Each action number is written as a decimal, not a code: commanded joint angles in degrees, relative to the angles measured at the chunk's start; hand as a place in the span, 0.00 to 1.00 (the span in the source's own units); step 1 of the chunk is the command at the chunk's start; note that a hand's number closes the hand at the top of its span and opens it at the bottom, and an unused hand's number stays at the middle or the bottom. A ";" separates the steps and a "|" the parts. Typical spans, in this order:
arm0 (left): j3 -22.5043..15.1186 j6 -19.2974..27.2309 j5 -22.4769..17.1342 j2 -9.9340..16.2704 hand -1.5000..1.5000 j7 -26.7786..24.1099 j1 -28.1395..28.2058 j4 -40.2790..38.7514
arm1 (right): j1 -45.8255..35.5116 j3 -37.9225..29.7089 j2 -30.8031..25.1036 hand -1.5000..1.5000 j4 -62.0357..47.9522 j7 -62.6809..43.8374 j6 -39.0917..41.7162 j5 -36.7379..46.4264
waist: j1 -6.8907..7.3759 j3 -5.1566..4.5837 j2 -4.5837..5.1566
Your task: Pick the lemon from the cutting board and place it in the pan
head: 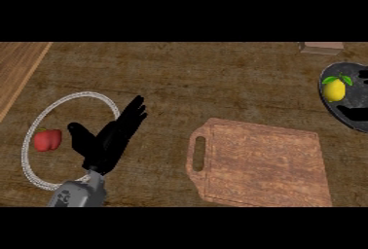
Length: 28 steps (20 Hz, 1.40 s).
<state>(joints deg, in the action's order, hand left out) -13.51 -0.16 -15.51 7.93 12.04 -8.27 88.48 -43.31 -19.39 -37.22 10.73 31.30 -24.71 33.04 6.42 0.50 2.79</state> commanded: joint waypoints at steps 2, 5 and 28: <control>-0.78 0.48 0.28 -1.07 0.50 -0.18 0.73 0.27 | -2.45 -1.98 0.68 0.00 -2.16 1.34 5.33 -2.09 | -0.01 0.17 -0.21; 1.07 -0.60 -0.86 0.47 0.50 0.24 0.05 -0.10 | -2.55 -7.06 0.19 0.00 -0.80 7.46 10.66 -7.70 | -1.30 0.33 -0.34; 2.41 -0.61 -0.62 1.34 0.50 -0.49 2.43 0.60 | 8.47 -13.63 -12.57 0.00 -4.58 17.30 53.33 -15.30 | -3.05 0.36 -0.79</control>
<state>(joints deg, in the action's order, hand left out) -11.31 -0.57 -16.34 8.77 11.90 -6.63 88.74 -37.74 -32.99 -48.18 5.93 44.08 22.23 17.86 3.69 0.83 2.17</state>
